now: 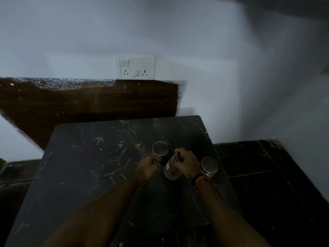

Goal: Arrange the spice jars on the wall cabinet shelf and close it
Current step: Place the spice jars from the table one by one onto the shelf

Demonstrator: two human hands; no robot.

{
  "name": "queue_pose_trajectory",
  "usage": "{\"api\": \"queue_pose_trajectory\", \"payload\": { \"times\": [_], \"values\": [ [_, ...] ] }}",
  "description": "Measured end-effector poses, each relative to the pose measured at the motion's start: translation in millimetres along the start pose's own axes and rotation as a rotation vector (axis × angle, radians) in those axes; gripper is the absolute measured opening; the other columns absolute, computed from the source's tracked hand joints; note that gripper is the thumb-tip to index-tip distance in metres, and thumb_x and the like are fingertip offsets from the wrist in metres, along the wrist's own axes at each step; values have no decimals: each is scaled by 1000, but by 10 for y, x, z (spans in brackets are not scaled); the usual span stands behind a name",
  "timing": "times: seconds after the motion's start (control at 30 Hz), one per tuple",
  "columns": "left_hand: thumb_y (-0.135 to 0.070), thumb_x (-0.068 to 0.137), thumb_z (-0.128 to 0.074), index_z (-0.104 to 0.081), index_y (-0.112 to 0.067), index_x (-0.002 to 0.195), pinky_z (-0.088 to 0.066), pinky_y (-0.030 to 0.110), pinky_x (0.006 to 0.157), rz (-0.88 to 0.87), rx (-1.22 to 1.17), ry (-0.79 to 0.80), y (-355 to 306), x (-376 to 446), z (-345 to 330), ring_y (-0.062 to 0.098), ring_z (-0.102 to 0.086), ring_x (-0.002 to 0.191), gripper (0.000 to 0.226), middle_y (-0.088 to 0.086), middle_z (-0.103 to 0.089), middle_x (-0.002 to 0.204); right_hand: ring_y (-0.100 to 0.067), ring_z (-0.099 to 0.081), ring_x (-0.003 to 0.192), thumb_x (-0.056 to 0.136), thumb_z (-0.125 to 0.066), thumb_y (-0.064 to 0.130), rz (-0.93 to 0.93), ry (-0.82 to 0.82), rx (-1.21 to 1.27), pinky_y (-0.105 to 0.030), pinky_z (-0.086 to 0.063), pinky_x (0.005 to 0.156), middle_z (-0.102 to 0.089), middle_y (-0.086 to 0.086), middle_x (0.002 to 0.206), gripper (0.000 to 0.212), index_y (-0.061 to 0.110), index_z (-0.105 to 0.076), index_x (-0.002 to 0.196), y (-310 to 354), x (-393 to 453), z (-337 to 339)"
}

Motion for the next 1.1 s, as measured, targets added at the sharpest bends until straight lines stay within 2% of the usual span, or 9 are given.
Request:
{"api": "queue_pose_trajectory", "payload": {
  "times": [0.07, 0.17, 0.3, 0.43, 0.53, 0.67, 0.9, 1.03, 1.1],
  "values": [
    [0, 100, -45, -60, -17, 99, -53, 34, 73, 46, -152, -49, 57, -73, 1, 17, -61, 81, 22, 8, -64, 93, -23, -54, 125, 79, -77, 18, 52, 39, 79, -35, -47, 103, -53, -3, 135, 64, 30, -54, 138, 74, -9, 71],
    [-19, 105, -43, -63, -13, 111, -56, 47, 91, 93, -351, -71, 93, -151, 5, 26, -68, 94, 21, 13, -70, 108, -23, -51, 124, 74, -77, 13, 118, 141, 242, -41, -52, 98, -52, 3, 135, 67, 32, -55, 135, 238, -51, 183],
    [-42, 103, -42, -62, -18, 124, -51, 59, 99, 258, -835, 79, 6, -238, -14, 35, -65, 114, 38, 17, -67, 122, -19, -55, 121, 71, -72, 12, 232, 211, 424, -30, -56, 88, -53, 6, 135, 67, 38, -58, 131, 484, -73, 334],
    [-45, 99, -44, -60, -15, 131, -46, 65, 101, 206, -1158, 218, -181, -282, 25, 48, -55, 125, 47, 28, -59, 132, -18, -58, 122, 72, -71, 13, 288, 217, 562, -27, -58, 85, -56, 4, 138, 66, 41, -59, 131, 669, -38, 439],
    [-41, 97, -49, -61, -13, 131, -47, 64, 100, 119, -1224, 222, -356, -281, 133, 48, -57, 124, 46, 28, -61, 131, -16, -62, 120, 75, -69, 14, 297, 146, 678, -28, -57, 89, -60, 2, 136, 64, 33, -58, 135, 803, -3, 524],
    [-36, 92, -58, -58, -12, 135, -49, 63, 98, -58, -1242, 237, -624, -255, 277, 47, -59, 122, 49, 27, -60, 134, -25, -60, 123, 87, -65, 6, 312, 38, 807, -45, -51, 105, -62, -6, 134, 59, 16, -51, 143, 1008, 54, 675],
    [-19, 87, -66, -52, -12, 140, -48, 64, 98, -347, -1163, 232, -1223, -294, 517, 46, -57, 124, 56, 24, -49, 145, -33, -60, 122, 97, -59, 14, 379, -63, 1010, -39, -56, 94, -55, -17, 141, 49, 10, -48, 144, 1506, 78, 1013],
    [-21, 68, -87, -50, -13, 143, -51, 60, 97, -436, -1112, 220, -1629, -381, 640, 42, -58, 125, 84, 21, -52, 143, -31, -61, 119, 97, -60, 20, 458, -79, 1017, -33, -57, 85, -53, -18, 141, 48, 12, -48, 143, 1814, 84, 1281],
    [-18, 70, -85, -51, -13, 142, -52, 57, 96, -468, -1122, 217, -1819, -409, 702, 42, -57, 126, 80, 21, -51, 143, -34, -59, 122, 97, -61, 21, 494, -104, 1011, -35, -57, 88, -53, -18, 141, 49, 14, -48, 143, 1973, 74, 1443]
  ]
}}
Point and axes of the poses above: each hand's wrist, its own x-axis towards the middle knuckle, its own z-axis out of the back of the hand, y = z × x, the point moved 3 cm from there along x, towards the middle knuckle
